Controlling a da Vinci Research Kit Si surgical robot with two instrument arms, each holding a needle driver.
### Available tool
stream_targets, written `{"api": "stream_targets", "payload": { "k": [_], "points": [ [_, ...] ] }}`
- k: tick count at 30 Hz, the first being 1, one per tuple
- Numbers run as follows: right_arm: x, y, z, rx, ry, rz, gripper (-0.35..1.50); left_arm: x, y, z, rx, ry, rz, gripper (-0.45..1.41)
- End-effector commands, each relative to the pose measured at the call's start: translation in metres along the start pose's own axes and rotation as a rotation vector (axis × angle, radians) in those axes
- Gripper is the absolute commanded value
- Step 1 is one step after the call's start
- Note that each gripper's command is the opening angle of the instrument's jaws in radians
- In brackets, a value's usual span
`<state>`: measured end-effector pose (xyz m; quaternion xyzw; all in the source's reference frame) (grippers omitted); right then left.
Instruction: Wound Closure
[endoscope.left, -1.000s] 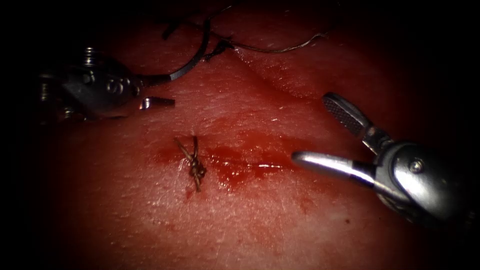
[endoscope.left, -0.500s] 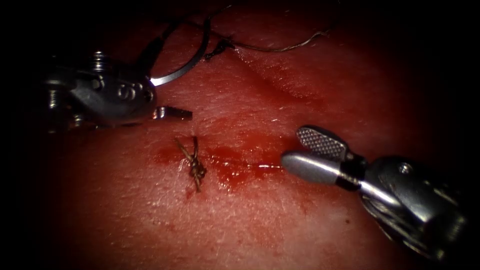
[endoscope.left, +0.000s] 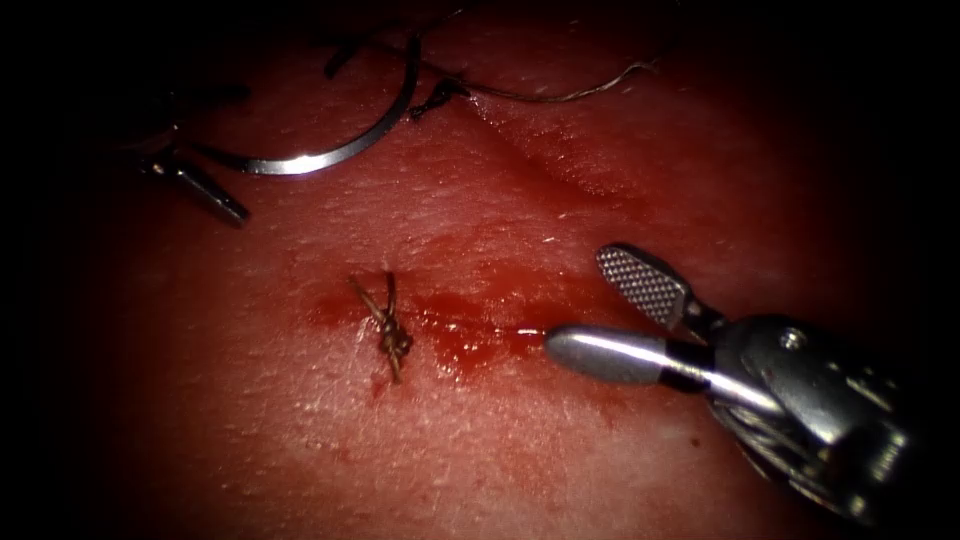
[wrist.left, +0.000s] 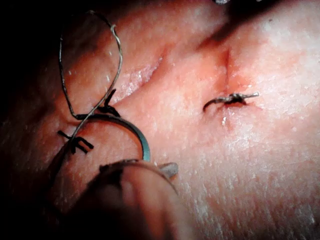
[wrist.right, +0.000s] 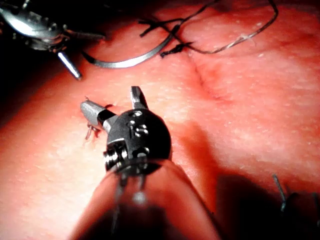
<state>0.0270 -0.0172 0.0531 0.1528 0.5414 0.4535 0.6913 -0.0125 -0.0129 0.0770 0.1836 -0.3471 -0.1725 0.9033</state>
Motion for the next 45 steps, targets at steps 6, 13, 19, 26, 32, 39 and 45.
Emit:
{"api": "stream_targets", "payload": {
  "k": [6, 13, 19, 26, 32, 39, 45],
  "points": [
    [-0.0001, -0.0001, 0.001, 0.001, 0.002, -0.007, 1.1, 0.0012, 0.0012, 0.0023, 0.049, 0.033, -0.046, 0.54],
    [-0.0001, -0.0001, 0.001, 0.001, 0.003, -0.013, 1.08, 0.0016, 0.0012, 0.0025, 0.063, 0.066, -0.049, -0.45],
    [-0.0001, 0.0001, 0.0008, 0.0, 0.004, -0.061, 0.17, 0.0007, 0.0002, 0.0007, 0.012, 0.067, -0.05, -0.45],
    [-0.0003, 0.0003, 0.0013, 0.023, 0.012, -0.129, -0.15, -0.0036, -0.0057, -0.0012, -0.25, 0.05, 0.102, -0.45],
    [0.0001, -0.0003, 0.001, -0.022, -0.001, 0.168, 0.34, -0.0085, -0.0125, -0.0003, -0.448, 0.093, 0.187, -0.45],
    [0.0021, -0.001, 0.0014, -0.104, -0.097, 0.301, 1.31, -0.0128, -0.0185, 0.0029, -0.6, 0.266, 0.316, -0.45],
    [0.0031, -0.0018, 0.0015, -0.205, -0.178, 0.321, 1.45, -0.014, -0.0191, 0.0038, -0.769, 0.423, 0.387, -0.45]
  ]
}}
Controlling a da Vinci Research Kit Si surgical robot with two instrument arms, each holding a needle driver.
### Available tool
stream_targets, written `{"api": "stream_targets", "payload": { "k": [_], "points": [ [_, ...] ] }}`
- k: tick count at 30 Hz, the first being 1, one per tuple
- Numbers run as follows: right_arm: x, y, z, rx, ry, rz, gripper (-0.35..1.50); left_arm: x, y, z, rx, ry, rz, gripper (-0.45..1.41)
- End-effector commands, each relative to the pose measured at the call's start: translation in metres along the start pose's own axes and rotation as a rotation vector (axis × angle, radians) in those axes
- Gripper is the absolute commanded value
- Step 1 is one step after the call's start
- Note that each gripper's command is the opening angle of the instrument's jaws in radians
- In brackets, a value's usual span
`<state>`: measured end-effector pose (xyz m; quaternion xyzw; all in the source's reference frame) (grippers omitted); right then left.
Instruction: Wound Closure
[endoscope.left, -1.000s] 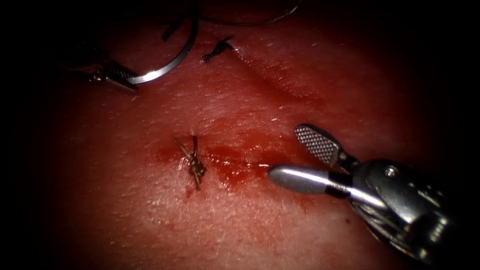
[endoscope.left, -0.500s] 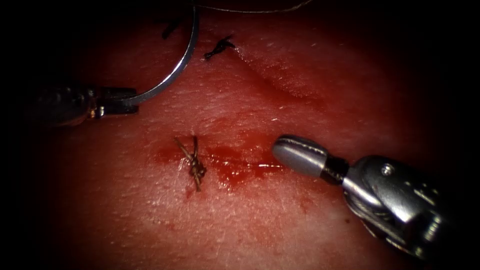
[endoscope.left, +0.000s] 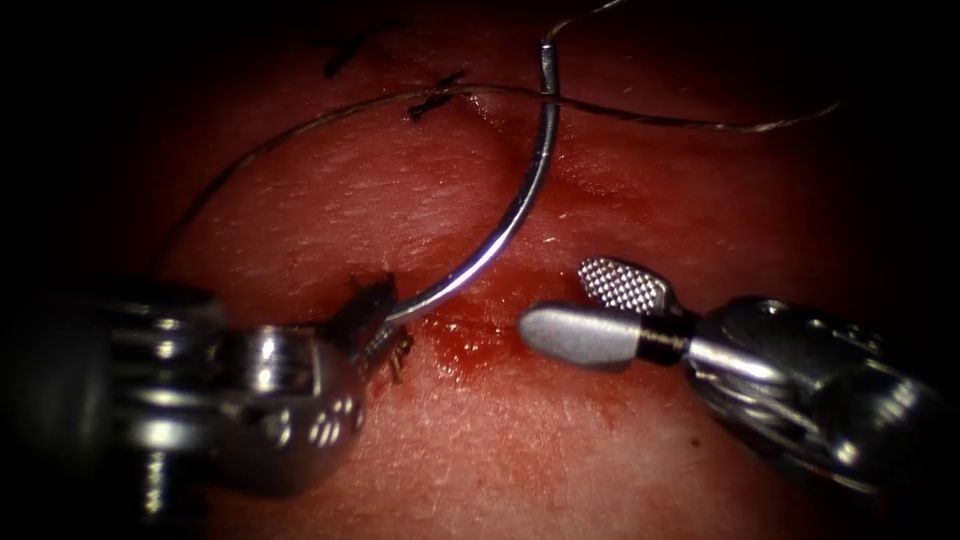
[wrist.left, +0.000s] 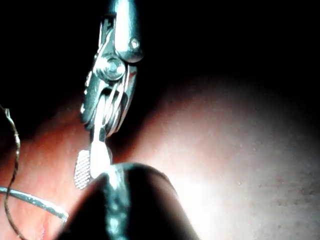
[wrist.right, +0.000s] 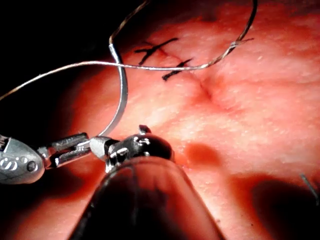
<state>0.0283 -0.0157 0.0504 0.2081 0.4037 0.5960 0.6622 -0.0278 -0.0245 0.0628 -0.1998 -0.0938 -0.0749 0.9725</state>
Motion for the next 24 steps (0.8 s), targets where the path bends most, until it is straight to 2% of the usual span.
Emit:
{"api": "stream_targets", "payload": {
  "k": [1, 2, 8, 14, 16, 21, 24],
  "points": [
    [0.0003, -0.0006, 0.0009, -0.034, -0.02, -0.005, 1.45, -0.0006, 0.0, 0.0006, -0.021, 0.009, 0.003, -0.45],
    [0.0003, -0.0006, 0.0012, -0.066, -0.023, 0.0, 1.45, -0.0005, -0.0001, 0.0007, -0.053, 0.022, 0.015, -0.45],
    [0.0017, -0.0003, 0.0027, -0.166, 0.004, 0.03, 1.45, -0.0009, -0.001, 0.0009, -0.1, 0.045, 0.041, -0.45],
    [0.0036, -0.0003, 0.0045, -0.185, 0.044, 0.057, 1.45, -0.0013, -0.0016, 0.0012, -0.151, 0.064, 0.058, -0.45],
    [0.0038, -0.0004, 0.0049, -0.189, 0.047, 0.077, 1.41, -0.0013, -0.0015, 0.0015, -0.164, 0.071, 0.052, -0.45],
    [0.0038, -0.0008, 0.0058, -0.201, 0.06, 0.105, 1.36, -0.0016, -0.002, 0.0023, -0.259, 0.126, 0.021, -0.45],
    [0.0041, -0.0009, 0.007, -0.226, 0.075, 0.116, 1.35, -0.0019, -0.0025, 0.0026, -0.271, 0.146, 0.013, -0.45]
  ]
}}
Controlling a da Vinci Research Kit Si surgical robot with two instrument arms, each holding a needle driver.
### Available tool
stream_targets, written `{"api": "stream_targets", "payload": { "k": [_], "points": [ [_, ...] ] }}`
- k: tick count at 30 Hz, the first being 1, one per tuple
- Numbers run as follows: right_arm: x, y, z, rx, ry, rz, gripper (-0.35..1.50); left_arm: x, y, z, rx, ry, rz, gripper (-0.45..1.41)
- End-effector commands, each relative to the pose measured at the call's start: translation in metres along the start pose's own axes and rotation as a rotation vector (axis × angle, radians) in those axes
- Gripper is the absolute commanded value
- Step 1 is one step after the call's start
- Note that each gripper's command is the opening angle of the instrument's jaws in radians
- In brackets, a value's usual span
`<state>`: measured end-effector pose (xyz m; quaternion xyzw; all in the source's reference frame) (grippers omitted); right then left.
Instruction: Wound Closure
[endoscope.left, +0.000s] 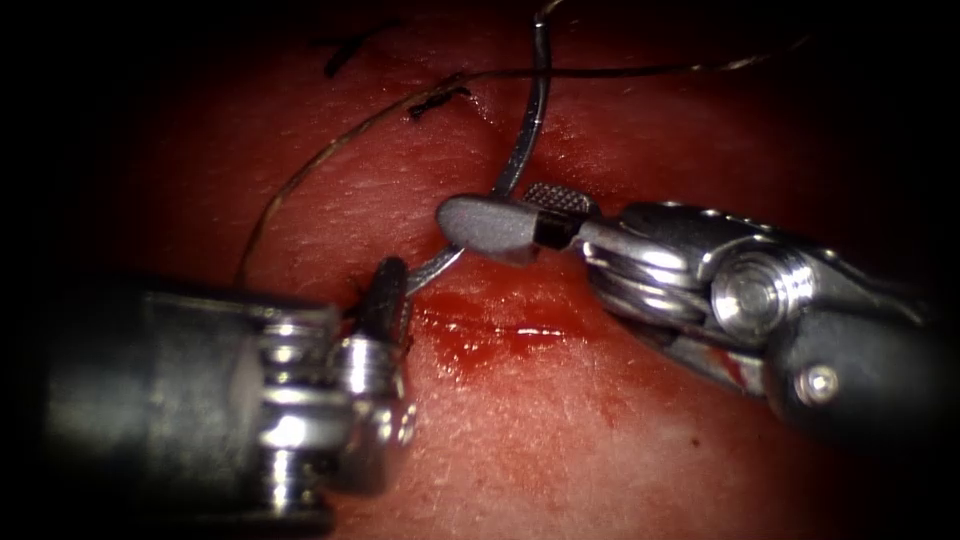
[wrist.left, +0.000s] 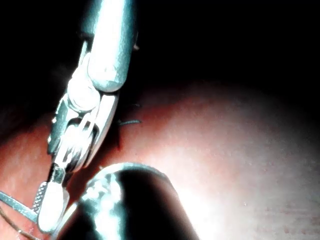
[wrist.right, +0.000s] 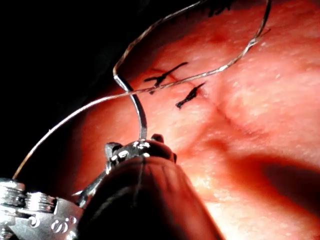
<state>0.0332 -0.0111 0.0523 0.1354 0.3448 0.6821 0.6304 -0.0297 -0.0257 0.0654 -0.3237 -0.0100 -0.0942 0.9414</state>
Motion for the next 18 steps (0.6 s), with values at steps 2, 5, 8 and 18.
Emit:
{"api": "stream_targets", "payload": {
  "k": [2, 5, 8, 18],
  "points": [
    [0.0004, -0.0006, 0.0016, -0.018, 0.013, 0.002, 1.35, -0.0007, -0.0004, 0.0003, -0.002, 0.006, -0.002, -0.45],
    [0.0008, -0.0006, 0.002, -0.015, 0.039, 0.023, 1.35, -0.0007, -0.0005, 0.0002, -0.005, 0.014, 0.003, -0.45],
    [0.0011, -0.0006, 0.0023, -0.02, 0.047, 0.028, 1.35, -0.0006, -0.0005, 0.0003, -0.005, 0.017, 0.008, -0.45],
    [0.0011, 0.0, 0.0029, -0.039, 0.076, 0.031, 0.84, -0.0006, -0.0005, 0.0001, -0.01, 0.013, 0.002, -0.45]
  ]
}}
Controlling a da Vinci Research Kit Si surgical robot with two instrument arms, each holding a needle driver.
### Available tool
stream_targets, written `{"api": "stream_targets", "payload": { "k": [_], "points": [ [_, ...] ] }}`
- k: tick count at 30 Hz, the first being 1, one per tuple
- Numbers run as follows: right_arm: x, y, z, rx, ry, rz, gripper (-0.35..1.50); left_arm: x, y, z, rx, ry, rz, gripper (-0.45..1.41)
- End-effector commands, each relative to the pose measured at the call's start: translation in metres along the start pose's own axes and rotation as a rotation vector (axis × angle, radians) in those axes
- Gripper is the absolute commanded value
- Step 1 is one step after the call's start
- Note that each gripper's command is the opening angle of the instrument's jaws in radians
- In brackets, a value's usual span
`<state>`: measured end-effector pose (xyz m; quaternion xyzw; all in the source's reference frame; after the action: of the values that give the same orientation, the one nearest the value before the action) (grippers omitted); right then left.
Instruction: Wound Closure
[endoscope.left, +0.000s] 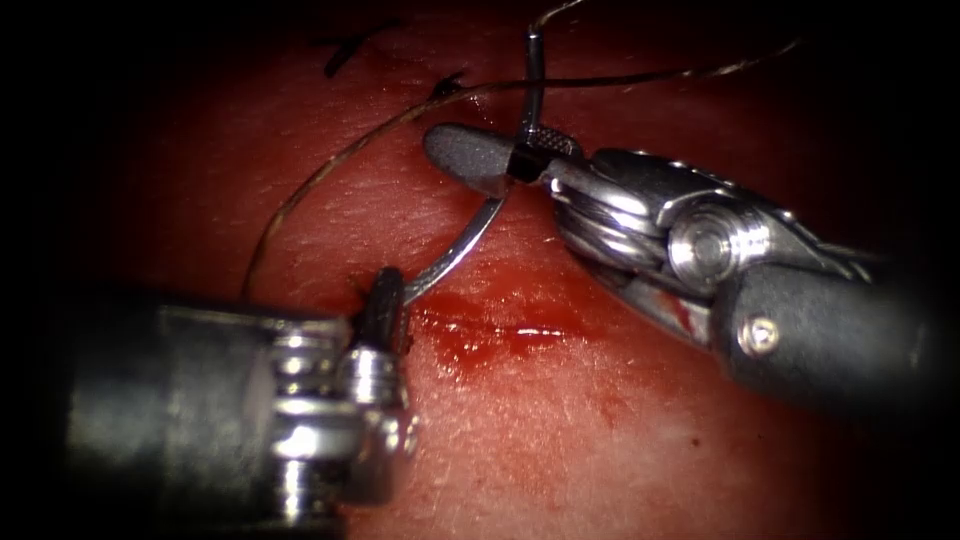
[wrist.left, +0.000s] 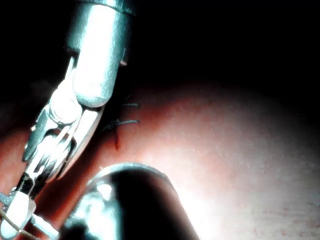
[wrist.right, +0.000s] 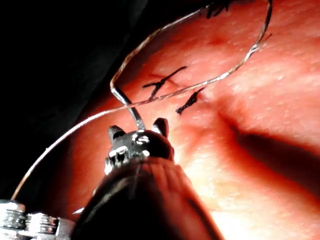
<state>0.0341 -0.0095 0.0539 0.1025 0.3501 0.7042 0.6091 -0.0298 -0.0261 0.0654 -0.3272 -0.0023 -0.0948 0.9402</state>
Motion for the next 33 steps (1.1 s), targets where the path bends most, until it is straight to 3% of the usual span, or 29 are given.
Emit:
{"api": "stream_targets", "payload": {
  "k": [1, 2, 3, 10, 12, 17, 21, 24, 28, 30, 31, 33],
  "points": [
    [0.0001, -0.0004, 0.0007, 0.004, 0.004, -0.002, 0.71, -0.0007, -0.0002, 0.0003, -0.001, -0.001, -0.002, -0.45],
    [0.0, -0.0004, 0.0007, 0.004, 0.004, -0.002, 0.52, -0.0006, -0.0002, 0.0003, -0.001, 0.0, -0.002, -0.45],
    [-0.0001, -0.0005, 0.0007, 0.004, 0.005, -0.002, 0.47, -0.0006, -0.0002, 0.0003, -0.001, 0.0, -0.002, -0.45],
    [-0.0005, -0.0007, 0.001, 0.001, 0.009, -0.003, 0.62, -0.0006, -0.0001, 0.0003, -0.001, 0.002, -0.002, -0.45],
    [-0.0006, -0.0007, 0.0011, 0.001, 0.01, -0.004, 0.81, -0.0005, -0.0001, 0.0003, -0.001, 0.004, -0.002, -0.45],
    [-0.0013, -0.0008, 0.0014, -0.007, 0.004, -0.011, 0.83, -0.0007, -0.0001, 0.0004, -0.001, 0.004, -0.003, -0.45],
    [-0.0018, -0.0008, 0.0016, 0.006, 0.002, -0.009, -0.35, -0.0006, 0.0, 0.0004, 0.0, 0.003, 0.003, -0.45],
    [-0.002, -0.0009, 0.0017, -0.003, 0.007, -0.008, -0.35, -0.0006, -0.0001, 0.0003, 0.0, 0.004, 0.003, -0.42],
    [-0.0017, -0.0007, 0.0015, -0.026, 0.025, -0.012, -0.35, -0.0005, 0.0, 0.0003, 0.0, 0.008, -0.01, -0.13],
    [-0.0013, -0.0004, 0.001, -0.033, 0.032, -0.018, -0.35, -0.0004, 0.0, 0.0003, 0.001, 0.01, -0.016, 0.26],
    [-0.0012, -0.0003, 0.0009, -0.031, 0.033, -0.023, -0.35, -0.0003, 0.0001, 0.0002, 0.002, 0.011, -0.034, 0.63],
    [-0.0009, 0.0001, 0.0007, -0.028, 0.033, -0.046, -0.35, -0.0004, 0.0005, -0.0001, 0.01, -0.011, -0.084, 1.01]
  ]
}}
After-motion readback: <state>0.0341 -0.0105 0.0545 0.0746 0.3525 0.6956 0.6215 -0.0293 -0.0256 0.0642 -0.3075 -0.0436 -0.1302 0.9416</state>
